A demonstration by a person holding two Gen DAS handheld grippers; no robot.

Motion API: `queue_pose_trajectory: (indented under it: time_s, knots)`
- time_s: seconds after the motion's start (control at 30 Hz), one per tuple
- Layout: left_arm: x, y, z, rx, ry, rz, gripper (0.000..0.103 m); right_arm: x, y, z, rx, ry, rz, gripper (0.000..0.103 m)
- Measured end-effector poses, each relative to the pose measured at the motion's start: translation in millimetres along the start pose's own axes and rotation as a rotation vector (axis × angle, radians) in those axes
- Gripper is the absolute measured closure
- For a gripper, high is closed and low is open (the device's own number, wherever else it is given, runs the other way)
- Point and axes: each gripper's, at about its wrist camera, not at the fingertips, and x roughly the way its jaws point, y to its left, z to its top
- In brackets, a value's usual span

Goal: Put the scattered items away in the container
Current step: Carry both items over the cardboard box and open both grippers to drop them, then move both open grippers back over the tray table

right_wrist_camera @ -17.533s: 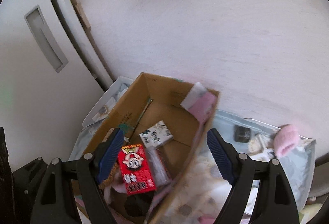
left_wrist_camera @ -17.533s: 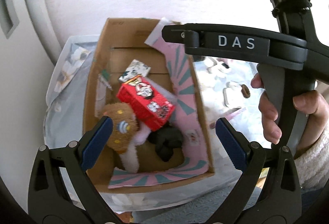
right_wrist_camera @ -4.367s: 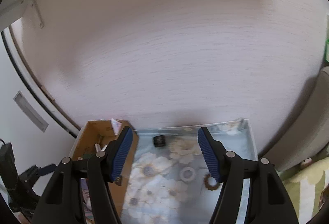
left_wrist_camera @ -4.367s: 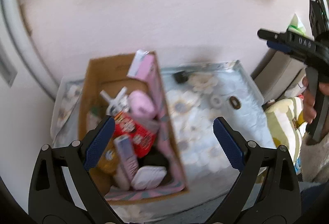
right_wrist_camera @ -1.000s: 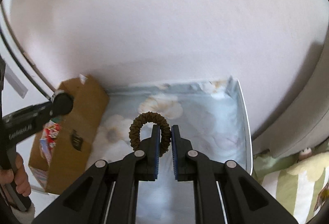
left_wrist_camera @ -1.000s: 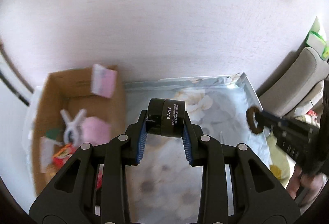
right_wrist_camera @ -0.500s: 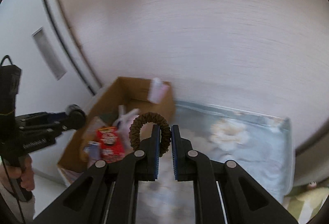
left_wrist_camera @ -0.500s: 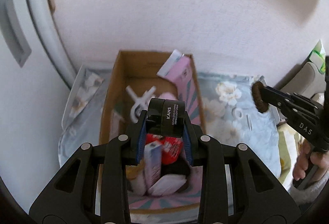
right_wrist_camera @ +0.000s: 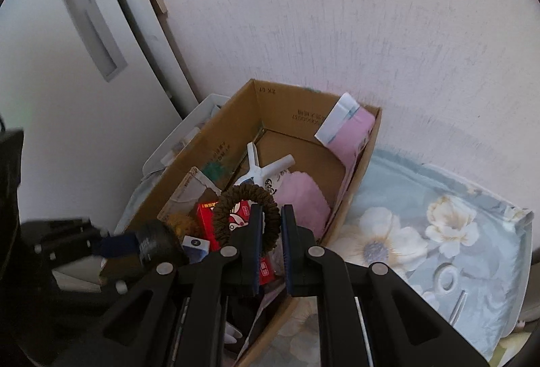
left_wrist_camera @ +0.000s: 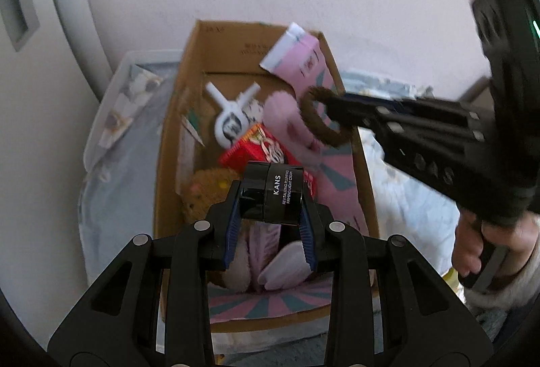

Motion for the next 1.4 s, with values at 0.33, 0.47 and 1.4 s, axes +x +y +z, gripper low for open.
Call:
queue_pose_trajectory:
  time_s: [0.33,0.47,1.4]
  knots:
    - [1,2,7,0.031,-0.007,-0.024,0.075,11,0,24,0.003,0.004,-0.045,0.093]
    - [-8,0,13,0.03,-0.039,-0.053,0.007,13,-11,30,0.071,0.031,-0.01,0.058]
    - [-36,-20,3,0.048,-0.107,-0.05,0.001,-35,-23,8,0.137,-0.093,0.019,0.033]
